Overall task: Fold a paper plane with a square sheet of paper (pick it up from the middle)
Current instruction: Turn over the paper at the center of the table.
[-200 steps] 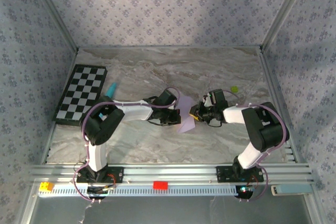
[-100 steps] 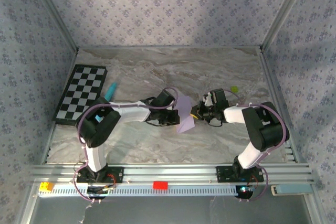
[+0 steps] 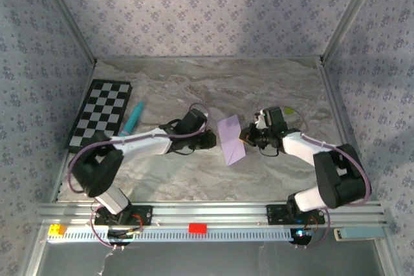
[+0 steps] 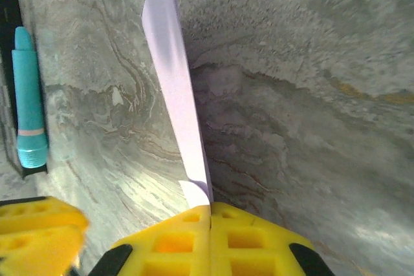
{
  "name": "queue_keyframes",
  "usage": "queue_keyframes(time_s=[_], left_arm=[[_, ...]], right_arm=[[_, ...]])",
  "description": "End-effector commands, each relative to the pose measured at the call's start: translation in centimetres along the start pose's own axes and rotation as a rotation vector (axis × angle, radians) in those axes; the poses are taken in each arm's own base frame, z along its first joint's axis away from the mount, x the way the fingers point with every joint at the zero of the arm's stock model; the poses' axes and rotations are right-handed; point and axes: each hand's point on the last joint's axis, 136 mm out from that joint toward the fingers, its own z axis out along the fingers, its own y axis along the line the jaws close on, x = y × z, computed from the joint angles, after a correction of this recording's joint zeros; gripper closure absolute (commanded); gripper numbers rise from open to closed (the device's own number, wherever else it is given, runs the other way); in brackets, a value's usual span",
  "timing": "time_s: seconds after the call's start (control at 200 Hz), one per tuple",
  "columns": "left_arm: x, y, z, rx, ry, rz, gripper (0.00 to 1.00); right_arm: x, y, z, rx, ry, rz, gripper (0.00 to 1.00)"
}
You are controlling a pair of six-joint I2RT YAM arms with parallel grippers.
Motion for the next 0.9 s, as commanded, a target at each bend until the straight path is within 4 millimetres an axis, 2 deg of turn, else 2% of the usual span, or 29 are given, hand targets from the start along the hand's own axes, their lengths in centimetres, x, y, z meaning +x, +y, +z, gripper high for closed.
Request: queue_keyframes(time_s=[0.0,0.14,0.295,0.38,0.45,0.54,0.67,0.825,0.84,0.895], left_arm=[[-1.8,1.9,-2.7,-0.092,-0.128,0.025,0.76],[-2.7,3.4,-5.2,-0.141,-0.233,0.002,0.75],[-3.2,4.5,-7.1,-0.162,-0.304,-0.024,0.72],[-3.4,5.1,-7.9,-0.176,-0.332,-0.040,0.70],[-3.5,5.5,-8.4,-0.182,-0.351,-0.054,0.68],[-3.6,6.0,-9.1,-0.192,-0.374,-0.072,0.68],[-3.6,7.0,-10.2,-0.219,-0.416,-0.109,0.67],[-3.3,8.6,-11.6,-0.258,-0.476,-0.164,0.68],[-3.3,8.8,-11.8,-0.260,-0.484,-0.170,0.68],[-3.2,9.2,-12.4,-0.263,-0.508,-0.189,0.67]], right_arm=[[0.0,-0.6,-2.6,0.160,-0.015,-0.133,0.94],[-0.9,-0.9,-6.3,0.363,-0.063,-0.275,0.94],[-2.3,-1.0,-10.3,0.611,-0.145,-0.383,0.95],[-3.0,-1.3,-11.9,0.768,-0.173,-0.444,0.95],[-3.4,-1.5,-12.5,0.872,-0.169,-0.483,0.96],[-3.6,-1.2,-12.2,0.975,-0.164,-0.553,0.96],[-3.5,-0.2,-10.6,1.064,-0.168,-0.624,0.96],[-2.2,0.8,-6.6,1.079,-0.111,-0.684,0.97],[-2.5,1.7,-6.2,1.064,-0.124,-0.687,0.97],[-2.0,2.2,-4.4,1.055,-0.102,-0.708,0.97]])
